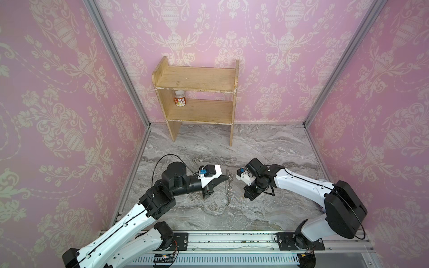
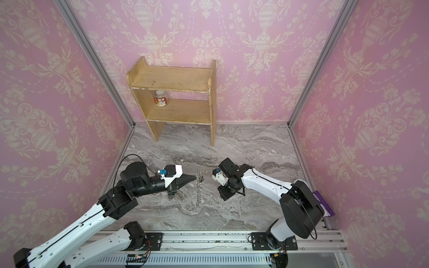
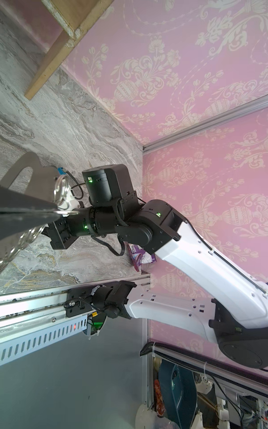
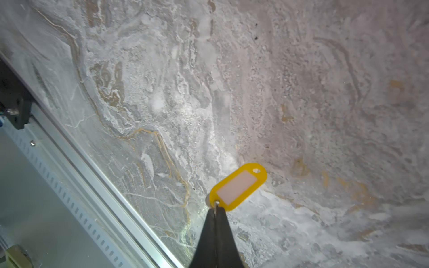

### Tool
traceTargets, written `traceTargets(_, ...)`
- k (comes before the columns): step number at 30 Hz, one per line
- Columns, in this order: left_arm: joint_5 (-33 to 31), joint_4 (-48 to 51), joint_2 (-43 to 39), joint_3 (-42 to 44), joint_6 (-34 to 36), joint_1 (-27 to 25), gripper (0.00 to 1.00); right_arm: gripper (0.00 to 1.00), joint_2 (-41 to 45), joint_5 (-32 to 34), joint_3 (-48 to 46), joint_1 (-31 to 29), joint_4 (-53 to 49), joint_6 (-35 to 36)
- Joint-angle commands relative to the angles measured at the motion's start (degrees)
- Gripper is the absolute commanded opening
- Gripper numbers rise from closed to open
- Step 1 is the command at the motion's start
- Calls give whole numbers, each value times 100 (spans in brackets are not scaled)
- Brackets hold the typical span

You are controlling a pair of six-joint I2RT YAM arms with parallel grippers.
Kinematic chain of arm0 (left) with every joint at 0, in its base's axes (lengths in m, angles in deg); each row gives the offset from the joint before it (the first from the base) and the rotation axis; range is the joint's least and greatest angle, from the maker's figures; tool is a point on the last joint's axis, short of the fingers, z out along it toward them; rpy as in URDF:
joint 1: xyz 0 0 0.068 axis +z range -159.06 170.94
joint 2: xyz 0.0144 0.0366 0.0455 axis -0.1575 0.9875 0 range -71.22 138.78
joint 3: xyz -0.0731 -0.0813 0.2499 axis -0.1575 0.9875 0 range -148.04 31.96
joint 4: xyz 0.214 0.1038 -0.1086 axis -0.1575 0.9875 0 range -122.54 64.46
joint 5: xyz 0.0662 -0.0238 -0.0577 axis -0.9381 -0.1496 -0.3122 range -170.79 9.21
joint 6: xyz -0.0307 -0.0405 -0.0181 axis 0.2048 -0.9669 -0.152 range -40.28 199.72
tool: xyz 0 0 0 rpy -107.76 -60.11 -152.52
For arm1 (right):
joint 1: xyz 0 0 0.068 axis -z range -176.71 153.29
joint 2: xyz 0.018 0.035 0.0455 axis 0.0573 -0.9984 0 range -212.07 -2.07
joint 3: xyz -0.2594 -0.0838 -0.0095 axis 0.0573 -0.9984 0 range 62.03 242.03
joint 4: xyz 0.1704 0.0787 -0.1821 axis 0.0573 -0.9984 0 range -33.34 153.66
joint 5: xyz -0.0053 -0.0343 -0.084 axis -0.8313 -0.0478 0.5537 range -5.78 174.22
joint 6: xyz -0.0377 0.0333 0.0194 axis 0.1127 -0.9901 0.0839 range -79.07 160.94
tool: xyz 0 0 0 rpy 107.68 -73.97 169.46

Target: Put the keys on the keyring

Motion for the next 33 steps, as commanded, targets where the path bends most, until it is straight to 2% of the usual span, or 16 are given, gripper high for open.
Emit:
traceTargets(1, -156, -8, -101, 96, 53, 39, 0, 0, -87, 599, -255, -64, 477, -509)
traceTargets(4, -134, -24, -80, 123, 56, 34, 0, 0, -159, 792, -243, -135, 594, -612)
traceTargets(7, -127, -44, -69, 141, 49, 38, 0, 7, -306, 920, -157, -147, 491, -659)
traceTargets(10, -132, -44, -85, 138, 50, 34, 0, 36, -226, 1108, -220, -149, 511, -848)
traceTargets(13, -132, -52, -106, 149, 29, 34, 0, 51, 207, 1316, -448, -151, 739, -1094)
traceTargets(16, -125, -80, -118, 167, -14, 33, 0, 50, 542, 1350, -596, -146, 832, -1248)
traceTargets(20, -95, -147, -102, 194, -34, 38, 0, 36, 770, 1016, -859, -159, 1016, -1341)
traceTargets(21, -84, -156, -92, 194, -39, 35, 0, 36, 820, 1039, -936, -197, 1048, -1373)
traceTargets(24, -70, -182, -84, 202, -51, 36, 0, 37, 931, 1153, -1225, -276, 1243, -1496)
traceTargets(27, -59, -237, -82, 227, -73, 38, 0, 42, 1177, 1357, -1695, -425, 1856, -1807)
traceTargets(33, -70, -272, -105, 255, -103, 39, 0, 44, 1893, 2160, -2684, -805, 3168, -2017)
